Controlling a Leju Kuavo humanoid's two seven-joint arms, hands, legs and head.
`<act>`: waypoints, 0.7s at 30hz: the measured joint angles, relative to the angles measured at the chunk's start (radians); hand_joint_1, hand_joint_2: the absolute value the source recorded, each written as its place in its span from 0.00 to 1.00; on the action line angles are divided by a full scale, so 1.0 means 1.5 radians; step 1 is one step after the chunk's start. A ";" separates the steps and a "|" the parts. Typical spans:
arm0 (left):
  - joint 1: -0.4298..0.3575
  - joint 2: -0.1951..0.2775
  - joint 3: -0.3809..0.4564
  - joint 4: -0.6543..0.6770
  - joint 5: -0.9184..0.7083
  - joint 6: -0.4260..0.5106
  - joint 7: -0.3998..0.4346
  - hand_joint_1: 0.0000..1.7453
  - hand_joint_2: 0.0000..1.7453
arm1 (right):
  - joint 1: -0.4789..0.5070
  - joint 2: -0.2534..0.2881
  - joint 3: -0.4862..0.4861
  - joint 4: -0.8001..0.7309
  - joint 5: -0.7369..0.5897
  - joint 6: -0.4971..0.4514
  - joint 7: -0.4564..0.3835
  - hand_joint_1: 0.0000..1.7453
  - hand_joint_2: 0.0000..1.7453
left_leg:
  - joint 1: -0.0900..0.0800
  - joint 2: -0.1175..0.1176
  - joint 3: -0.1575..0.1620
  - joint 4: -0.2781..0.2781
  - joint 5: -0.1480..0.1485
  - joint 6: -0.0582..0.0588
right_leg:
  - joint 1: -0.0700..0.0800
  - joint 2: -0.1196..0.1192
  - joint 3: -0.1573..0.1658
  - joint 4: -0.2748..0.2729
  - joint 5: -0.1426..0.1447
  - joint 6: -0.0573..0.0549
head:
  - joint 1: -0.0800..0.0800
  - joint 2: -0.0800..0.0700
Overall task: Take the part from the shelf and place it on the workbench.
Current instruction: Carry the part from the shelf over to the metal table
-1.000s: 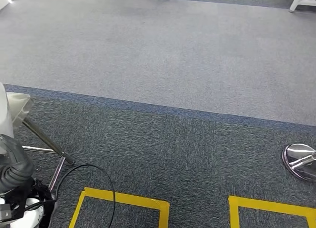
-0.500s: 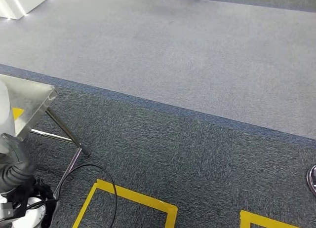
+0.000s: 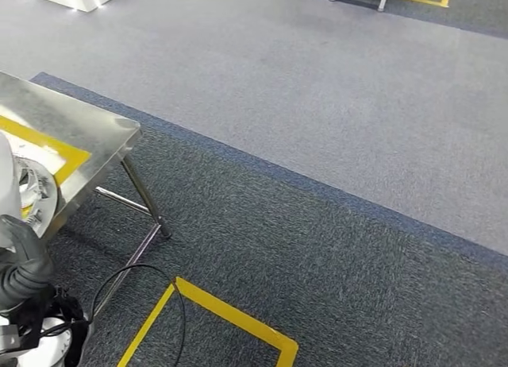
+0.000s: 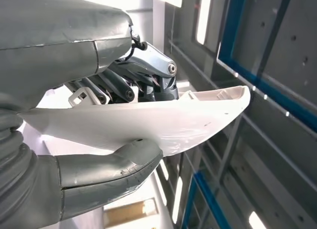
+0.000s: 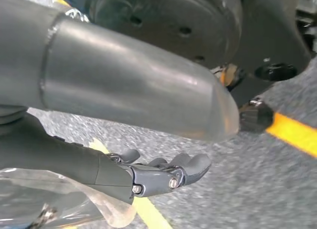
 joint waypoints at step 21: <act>0.001 -0.001 -0.001 0.001 0.001 0.000 0.000 1.00 1.00 | 0.005 0.001 -0.001 0.000 0.003 0.002 0.002 0.00 0.00 | 0.004 -0.024 -0.078 0.177 -0.073 -0.031 | -0.006 0.019 -0.012 -0.028 0.043 -0.028 | -0.005 0.000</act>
